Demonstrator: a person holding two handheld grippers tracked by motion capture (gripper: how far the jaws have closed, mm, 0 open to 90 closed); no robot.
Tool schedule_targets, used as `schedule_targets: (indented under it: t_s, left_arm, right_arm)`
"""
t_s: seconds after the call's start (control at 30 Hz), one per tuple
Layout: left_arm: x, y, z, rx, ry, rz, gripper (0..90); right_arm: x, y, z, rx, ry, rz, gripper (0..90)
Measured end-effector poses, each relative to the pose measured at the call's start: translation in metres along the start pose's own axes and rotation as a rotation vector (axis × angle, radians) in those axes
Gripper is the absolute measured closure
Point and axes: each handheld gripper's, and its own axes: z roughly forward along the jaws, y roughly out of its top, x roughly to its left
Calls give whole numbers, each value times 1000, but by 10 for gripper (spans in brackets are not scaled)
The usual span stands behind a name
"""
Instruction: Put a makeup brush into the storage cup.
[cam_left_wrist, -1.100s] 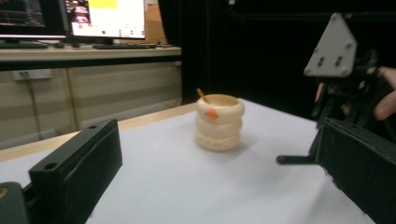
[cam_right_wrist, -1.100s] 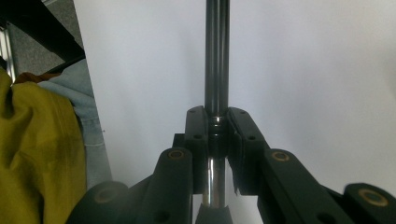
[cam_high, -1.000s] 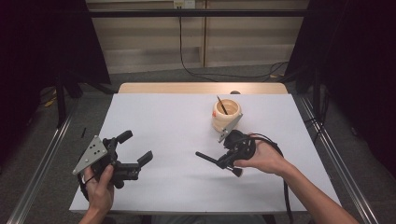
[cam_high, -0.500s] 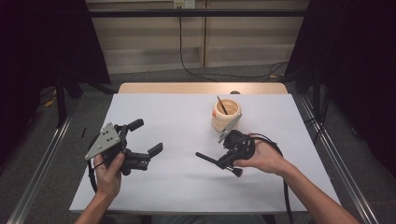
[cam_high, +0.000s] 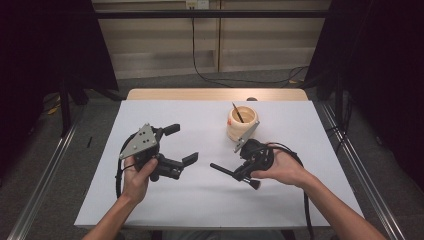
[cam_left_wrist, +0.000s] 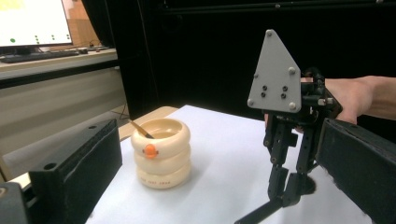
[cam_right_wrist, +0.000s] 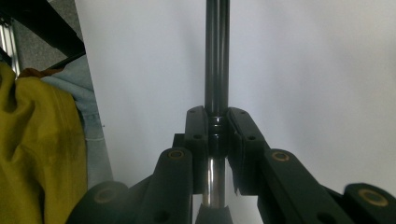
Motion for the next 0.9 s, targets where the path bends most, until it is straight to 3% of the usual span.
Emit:
schedule_targets:
  t_s: [0.17, 0.23, 0.4, 0.53, 0.9]
  left_arm:
    - [-8, 7, 14, 61, -23, 44, 7]
    - [-10, 7, 18, 77, -53, 40, 14]
    - [-14, 4, 26, 136, -71, 42, 12]
    - [-14, 2, 32, 189, -114, 27, 17]
    - [-20, -1, 47, 347, -169, 87, 28]
  right_arm:
    - [1, 1, 1, 7, 4, -9, 789]
    - [1, 2, 1, 10, 8, -12, 789]
    - [0, 3, 1, 16, 10, -17, 789]
    - [1, 5, 1, 25, 10, -18, 789]
    - [6, 12, 1, 70, 11, -44, 789]
